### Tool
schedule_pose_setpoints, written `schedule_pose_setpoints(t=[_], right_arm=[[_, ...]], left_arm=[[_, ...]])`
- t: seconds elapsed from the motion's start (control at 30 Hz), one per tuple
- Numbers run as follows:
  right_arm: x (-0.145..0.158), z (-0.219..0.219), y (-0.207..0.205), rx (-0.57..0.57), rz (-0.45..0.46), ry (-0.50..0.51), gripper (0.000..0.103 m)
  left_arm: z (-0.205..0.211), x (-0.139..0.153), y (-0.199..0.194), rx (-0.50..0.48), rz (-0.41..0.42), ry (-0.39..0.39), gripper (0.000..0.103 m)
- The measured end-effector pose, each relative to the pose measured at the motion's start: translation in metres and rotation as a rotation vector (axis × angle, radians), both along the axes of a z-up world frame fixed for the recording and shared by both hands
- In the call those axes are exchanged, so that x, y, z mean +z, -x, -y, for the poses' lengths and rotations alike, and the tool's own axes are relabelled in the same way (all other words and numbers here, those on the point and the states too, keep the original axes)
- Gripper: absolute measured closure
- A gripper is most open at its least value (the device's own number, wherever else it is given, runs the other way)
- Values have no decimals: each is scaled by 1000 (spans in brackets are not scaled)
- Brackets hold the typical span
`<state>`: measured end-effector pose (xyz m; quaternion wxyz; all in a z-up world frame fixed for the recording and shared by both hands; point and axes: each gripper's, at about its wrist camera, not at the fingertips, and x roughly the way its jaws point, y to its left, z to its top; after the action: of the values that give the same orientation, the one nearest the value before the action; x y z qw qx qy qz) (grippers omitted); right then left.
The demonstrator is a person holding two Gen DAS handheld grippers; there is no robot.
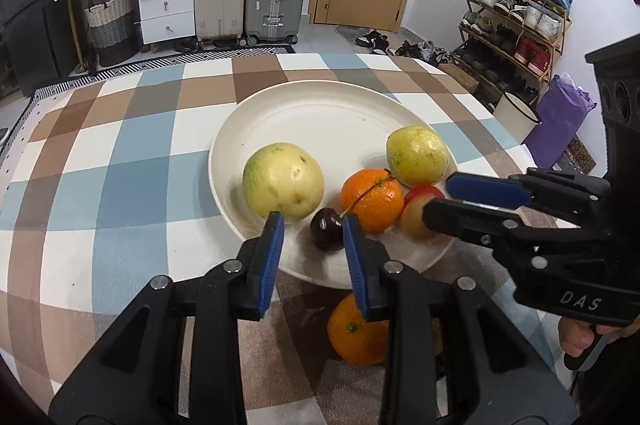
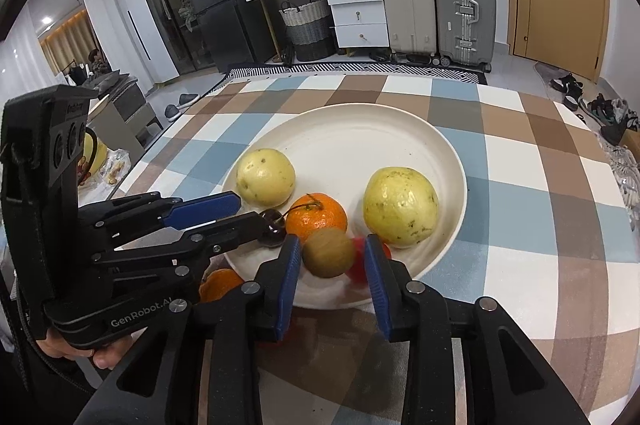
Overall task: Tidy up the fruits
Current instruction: 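Open the left gripper to drop the plum while the right gripper releases the brown fruit onto the plate, then move the right gripper to the second dark plum and grasp it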
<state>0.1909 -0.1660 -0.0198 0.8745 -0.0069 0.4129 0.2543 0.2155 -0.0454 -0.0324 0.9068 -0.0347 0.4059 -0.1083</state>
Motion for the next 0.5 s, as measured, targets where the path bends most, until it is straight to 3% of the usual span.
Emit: schedule_pose_setpoints(t=[0.1,0.13,0.23,0.27,0.3,0.4,0.43,0.5], right_arm=[[7,7,9,-16,21,-3,59],[9,10,11,-22,26,-6,56],[15,19,20,-44,36,-13,43],[17,23,24,-56,36,-17,30],[18,25,27,-62,36,-22,17],[25,34,38,-84,45,-51,8],[28,36,42,-89,47,-55,5],[31,38,48,-90,56,-58,1]], left_arm=[[-3,6,9,12,17,1,59],[-3,9,14,16,24,1,49],[-9,19,32,38,55,-7,26],[-11,23,39,45,64,-7,18],[-13,27,45,53,71,-11,17],[-20,36,63,75,79,-32,10],[-23,38,69,85,82,-38,1],[-28,44,82,106,96,-42,1]])
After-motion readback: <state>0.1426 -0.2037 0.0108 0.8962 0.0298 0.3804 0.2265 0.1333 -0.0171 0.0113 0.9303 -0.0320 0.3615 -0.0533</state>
